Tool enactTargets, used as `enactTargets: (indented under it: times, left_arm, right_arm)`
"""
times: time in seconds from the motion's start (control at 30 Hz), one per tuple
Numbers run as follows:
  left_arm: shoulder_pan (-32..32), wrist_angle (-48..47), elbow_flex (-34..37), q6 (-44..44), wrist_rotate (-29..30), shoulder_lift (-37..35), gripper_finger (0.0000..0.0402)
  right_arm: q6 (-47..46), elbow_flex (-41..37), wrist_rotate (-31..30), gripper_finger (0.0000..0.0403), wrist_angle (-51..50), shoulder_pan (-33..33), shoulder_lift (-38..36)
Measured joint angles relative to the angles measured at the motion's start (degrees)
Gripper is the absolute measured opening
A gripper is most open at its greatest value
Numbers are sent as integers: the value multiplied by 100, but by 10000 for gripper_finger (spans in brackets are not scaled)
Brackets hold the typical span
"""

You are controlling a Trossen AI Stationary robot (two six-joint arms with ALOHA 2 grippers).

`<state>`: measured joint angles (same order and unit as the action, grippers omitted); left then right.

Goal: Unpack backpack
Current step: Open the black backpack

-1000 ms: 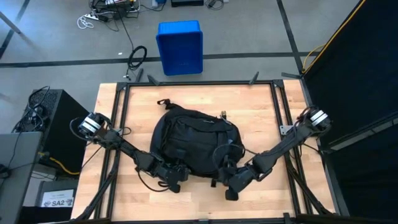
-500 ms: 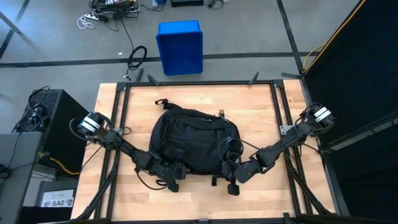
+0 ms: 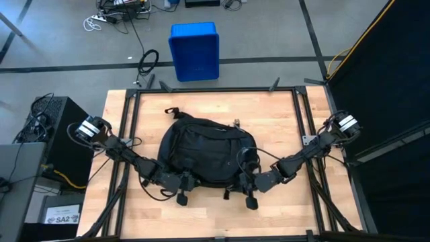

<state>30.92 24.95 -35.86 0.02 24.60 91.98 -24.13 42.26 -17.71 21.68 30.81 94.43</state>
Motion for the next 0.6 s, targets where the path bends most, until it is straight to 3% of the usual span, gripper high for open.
enactTargets:
  times: [0.33, 0.6]
  left_arm:
    - [0, 22, -2, -413, -22, -2, 35]
    - [2, 46, -15, -508, -20, -9, 114]
  right_arm:
    - [21, -4, 103, 0, 82, -129, 4]
    - [-23, -4, 100, 0, 117, -181, 7]
